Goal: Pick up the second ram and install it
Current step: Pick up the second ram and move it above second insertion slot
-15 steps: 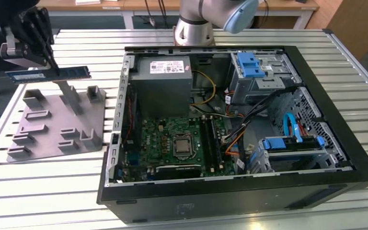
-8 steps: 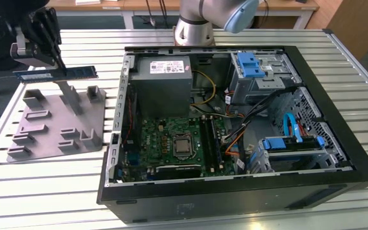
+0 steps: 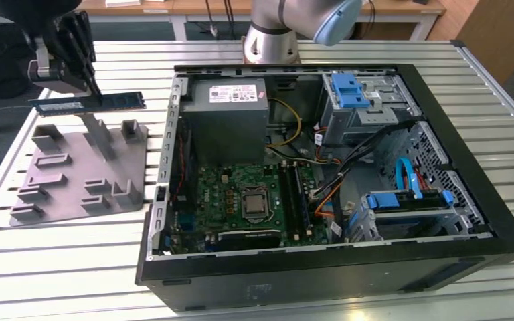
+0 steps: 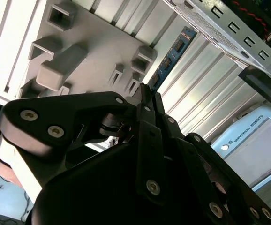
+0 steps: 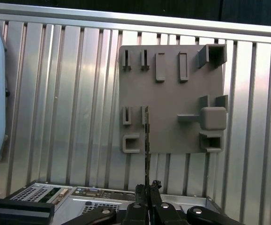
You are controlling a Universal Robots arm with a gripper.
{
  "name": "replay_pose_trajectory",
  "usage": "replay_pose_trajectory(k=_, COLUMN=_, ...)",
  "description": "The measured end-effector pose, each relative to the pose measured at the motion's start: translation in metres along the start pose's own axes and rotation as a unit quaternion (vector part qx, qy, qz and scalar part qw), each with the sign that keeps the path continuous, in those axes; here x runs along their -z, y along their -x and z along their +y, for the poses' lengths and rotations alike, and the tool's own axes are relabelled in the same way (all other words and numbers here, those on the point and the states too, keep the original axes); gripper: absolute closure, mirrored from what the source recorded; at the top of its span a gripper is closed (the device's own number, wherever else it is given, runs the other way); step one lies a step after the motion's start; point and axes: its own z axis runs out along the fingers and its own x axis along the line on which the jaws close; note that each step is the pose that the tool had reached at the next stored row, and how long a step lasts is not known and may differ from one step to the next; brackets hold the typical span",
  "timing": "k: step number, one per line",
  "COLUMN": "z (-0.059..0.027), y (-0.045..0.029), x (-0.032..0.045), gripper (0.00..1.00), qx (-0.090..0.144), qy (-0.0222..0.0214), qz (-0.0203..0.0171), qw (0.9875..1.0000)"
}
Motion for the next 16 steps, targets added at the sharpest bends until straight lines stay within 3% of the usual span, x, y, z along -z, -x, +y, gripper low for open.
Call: replay_pose_trajectory(k=16, z=-0.0276, y=-0.0021, x=0.0003, gripper=0.86, qx=0.000, qy=0.0002, qz=0.0000, qw=1.0000)
